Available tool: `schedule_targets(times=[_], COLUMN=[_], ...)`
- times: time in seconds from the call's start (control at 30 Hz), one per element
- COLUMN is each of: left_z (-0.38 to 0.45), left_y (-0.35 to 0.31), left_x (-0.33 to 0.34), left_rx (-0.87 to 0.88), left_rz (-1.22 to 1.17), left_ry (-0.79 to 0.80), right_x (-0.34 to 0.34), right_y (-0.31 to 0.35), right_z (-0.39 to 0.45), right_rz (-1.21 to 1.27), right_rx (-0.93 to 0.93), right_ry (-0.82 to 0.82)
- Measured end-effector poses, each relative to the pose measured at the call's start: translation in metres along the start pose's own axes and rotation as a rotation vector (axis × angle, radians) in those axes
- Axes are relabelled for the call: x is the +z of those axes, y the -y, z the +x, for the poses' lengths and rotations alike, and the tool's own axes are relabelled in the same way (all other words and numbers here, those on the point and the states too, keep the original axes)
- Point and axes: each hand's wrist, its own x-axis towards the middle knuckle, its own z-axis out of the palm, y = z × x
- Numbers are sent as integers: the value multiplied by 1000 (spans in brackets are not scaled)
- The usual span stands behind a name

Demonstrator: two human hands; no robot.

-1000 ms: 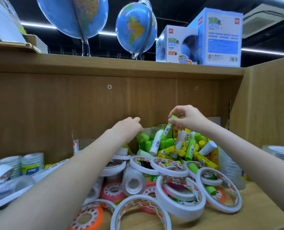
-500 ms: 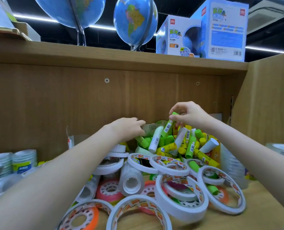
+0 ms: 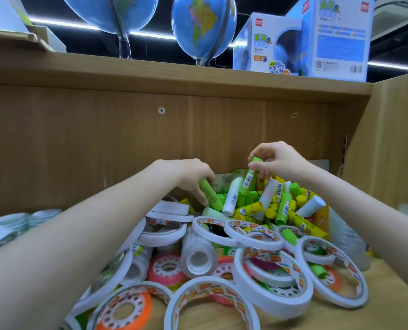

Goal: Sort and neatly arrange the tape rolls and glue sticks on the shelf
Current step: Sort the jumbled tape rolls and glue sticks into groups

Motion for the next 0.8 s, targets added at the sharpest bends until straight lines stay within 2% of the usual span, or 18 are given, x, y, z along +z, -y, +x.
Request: schedule_targets(times=[0.1,0.2,0.27,0.4,0.57,0.63,0.73,0.8], left_z=[2,2,-1,-4,4,6,-2,-13], left_y=[2,6,6,-2,-27,-29,-18,-9], left_x=[7,10,10,15,31,35,30,26], left_rx=[-25,-132,-169,-206,-270,-273,-292,-290], left_rz=[-314,-497,-558,-483,-245,-282,-390,-366], left_ry=[-85,-214,-166,-94,-61,-43,-101,-195], right_x=[1,0,-2,-4,-1,1,3,7], right_y=[2,3,5,7,11,14,17,21], right_z=[-1,-3,-4,-3,-6,-6,-4,0], right_rz=[-2,-6,-9,-6,6,4,30,95], right_rx=[6,8,5,7,6,1,1,13], right_ry=[4,11,6,-2,27,25,-51,-136])
